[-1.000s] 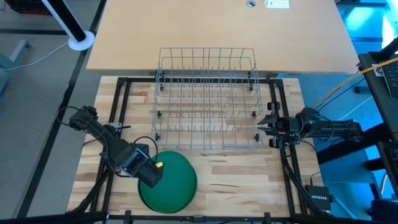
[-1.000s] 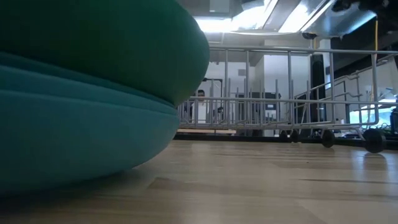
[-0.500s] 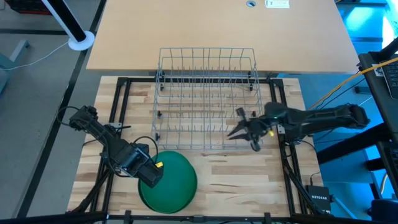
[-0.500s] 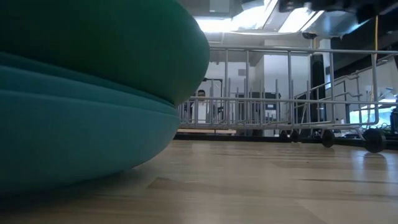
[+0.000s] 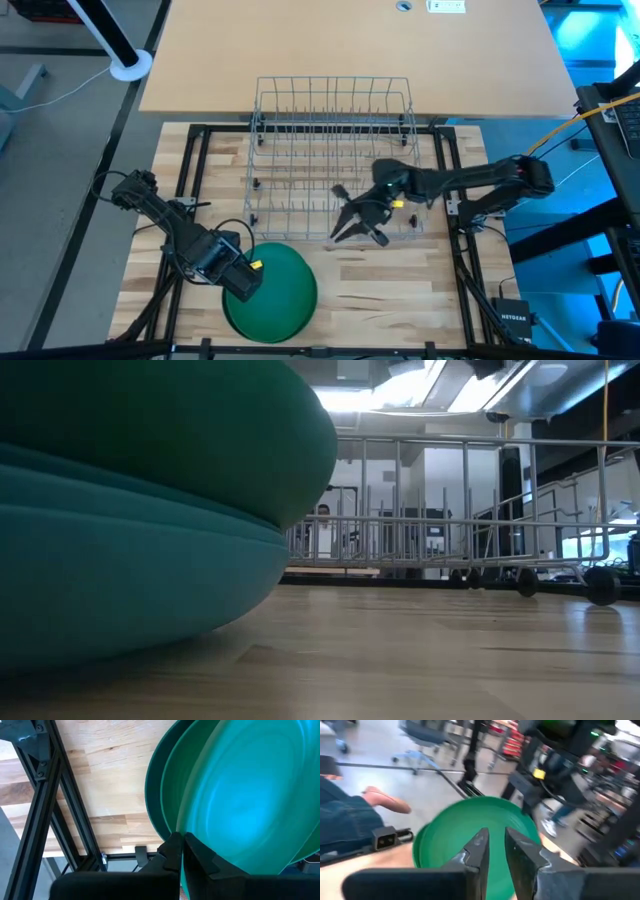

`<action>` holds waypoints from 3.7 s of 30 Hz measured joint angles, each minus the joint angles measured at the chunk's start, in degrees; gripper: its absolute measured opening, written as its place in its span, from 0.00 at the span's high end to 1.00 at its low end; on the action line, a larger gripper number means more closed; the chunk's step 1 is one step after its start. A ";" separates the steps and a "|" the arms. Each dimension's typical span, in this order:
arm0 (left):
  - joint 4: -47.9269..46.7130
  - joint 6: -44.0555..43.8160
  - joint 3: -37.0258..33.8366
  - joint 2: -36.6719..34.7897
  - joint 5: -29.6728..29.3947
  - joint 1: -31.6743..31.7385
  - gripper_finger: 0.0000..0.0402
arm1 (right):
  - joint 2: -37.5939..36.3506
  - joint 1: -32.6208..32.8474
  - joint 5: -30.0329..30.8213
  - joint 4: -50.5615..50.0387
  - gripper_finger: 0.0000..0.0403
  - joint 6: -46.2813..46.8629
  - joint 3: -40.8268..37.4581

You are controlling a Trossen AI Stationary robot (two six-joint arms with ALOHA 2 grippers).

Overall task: Sort dishes
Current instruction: Put the top green plate into the dish rack

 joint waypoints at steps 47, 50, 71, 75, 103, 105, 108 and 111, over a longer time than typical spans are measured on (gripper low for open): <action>0.93 2.69 -0.02 0.02 -2.78 0.37 1.00 | 27.79 10.03 30.17 -7.71 0.59 -7.95 25.35; 0.96 2.72 -0.02 0.02 -2.83 0.37 1.00 | 29.88 10.03 30.14 -8.01 0.59 -8.16 29.15; 1.98 3.70 -0.02 0.02 -3.06 0.37 1.00 | 39.00 8.36 36.61 -11.74 0.59 -7.48 36.13; 2.30 3.74 -0.02 0.02 -3.04 0.37 1.00 | 39.00 8.11 36.45 -11.50 0.59 -6.93 36.13; 3.11 4.03 -0.02 0.07 -2.90 0.39 1.00 | 38.71 8.02 32.78 -12.84 0.95 -5.22 36.22; 3.87 4.03 -0.02 0.07 -2.89 0.37 1.00 | 38.71 8.04 32.43 -12.44 0.96 -5.10 36.20; 4.76 3.79 -0.02 0.07 -2.67 0.33 1.00 | 38.74 8.09 32.14 -11.47 0.97 -5.07 36.16; 6.07 4.06 -0.02 0.07 -2.69 0.33 0.98 | 38.80 8.11 32.00 -11.31 0.97 -5.02 36.13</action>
